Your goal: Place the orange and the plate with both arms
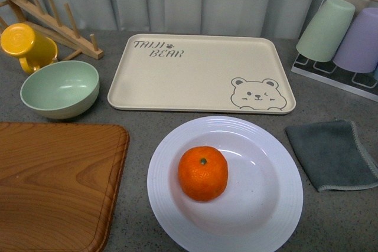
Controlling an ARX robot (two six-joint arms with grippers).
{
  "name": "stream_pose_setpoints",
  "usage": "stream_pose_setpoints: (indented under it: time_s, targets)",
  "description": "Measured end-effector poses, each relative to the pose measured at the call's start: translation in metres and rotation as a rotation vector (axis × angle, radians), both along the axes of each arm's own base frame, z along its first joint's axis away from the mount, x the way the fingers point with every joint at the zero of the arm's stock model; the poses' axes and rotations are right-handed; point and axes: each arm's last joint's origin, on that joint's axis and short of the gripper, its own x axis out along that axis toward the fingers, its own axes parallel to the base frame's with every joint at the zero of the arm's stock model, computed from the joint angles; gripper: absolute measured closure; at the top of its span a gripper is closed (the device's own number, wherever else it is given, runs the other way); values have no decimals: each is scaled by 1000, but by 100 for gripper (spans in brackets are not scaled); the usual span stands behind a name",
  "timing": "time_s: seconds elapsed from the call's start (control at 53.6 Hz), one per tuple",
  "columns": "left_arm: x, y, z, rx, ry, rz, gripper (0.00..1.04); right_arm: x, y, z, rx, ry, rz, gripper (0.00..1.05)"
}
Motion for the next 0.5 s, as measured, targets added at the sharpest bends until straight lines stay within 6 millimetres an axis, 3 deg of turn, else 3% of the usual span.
stream_pose_setpoints:
  time_s: [0.504]
  targets:
    - [-18, 5, 4, 0, -15, 23, 101, 0, 0, 0, 0, 0, 0, 9]
